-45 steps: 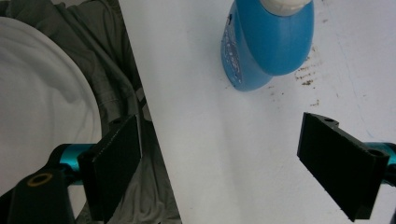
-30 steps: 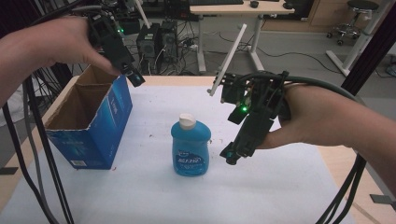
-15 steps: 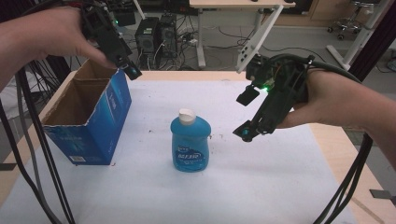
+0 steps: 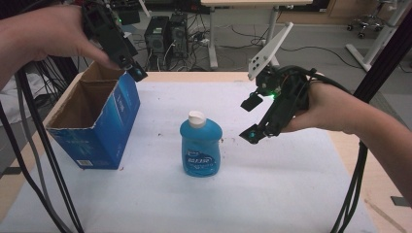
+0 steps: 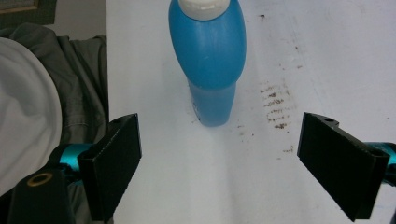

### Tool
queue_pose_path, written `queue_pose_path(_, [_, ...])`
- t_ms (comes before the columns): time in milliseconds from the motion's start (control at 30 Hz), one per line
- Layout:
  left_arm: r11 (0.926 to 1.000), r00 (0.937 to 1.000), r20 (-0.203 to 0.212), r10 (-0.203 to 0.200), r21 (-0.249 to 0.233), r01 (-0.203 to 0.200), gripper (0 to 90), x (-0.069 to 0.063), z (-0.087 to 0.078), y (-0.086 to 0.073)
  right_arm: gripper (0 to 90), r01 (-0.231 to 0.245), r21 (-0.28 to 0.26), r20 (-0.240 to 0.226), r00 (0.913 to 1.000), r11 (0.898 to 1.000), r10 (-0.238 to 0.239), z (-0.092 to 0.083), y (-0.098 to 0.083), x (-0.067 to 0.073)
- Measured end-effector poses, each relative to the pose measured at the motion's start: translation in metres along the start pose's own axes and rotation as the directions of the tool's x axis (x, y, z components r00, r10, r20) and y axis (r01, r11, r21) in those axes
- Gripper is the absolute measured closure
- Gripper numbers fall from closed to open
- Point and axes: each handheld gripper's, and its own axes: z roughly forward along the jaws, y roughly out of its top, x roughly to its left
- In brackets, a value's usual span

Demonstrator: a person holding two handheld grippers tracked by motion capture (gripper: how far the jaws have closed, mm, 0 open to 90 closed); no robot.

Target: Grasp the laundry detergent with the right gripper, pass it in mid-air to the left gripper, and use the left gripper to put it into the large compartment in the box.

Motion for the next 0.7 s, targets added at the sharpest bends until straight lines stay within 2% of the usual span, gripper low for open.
queue_pose_path(167, [1.0, 1.0, -0.001, 0.003, -0.002, -0.003, 17.4, -0.002, 0.0, 0.0, 13.2, 0.003, -0.019, -0.021, 0.9998, 1.0, -0.004, 0.016, -0.004, -0.007])
queue_pose_path(300, [1.0, 1.0, 0.001, 0.008, -0.001, -0.008, 17.4, -0.002, 0.0, 0.0, 13.2, 0.018, -0.014, -0.027, 0.9995, 1.0, -0.018, 0.029, -0.003, -0.01])
queue_pose_path(700, [0.9998, 0.9998, -0.001, 0.02, 0.001, -0.02, 17.4, -0.004, 0.0, 0.0, 13.2, 0.039, -0.021, -0.06, 0.9974, 0.999, -0.04, 0.06, 0.002, -0.012])
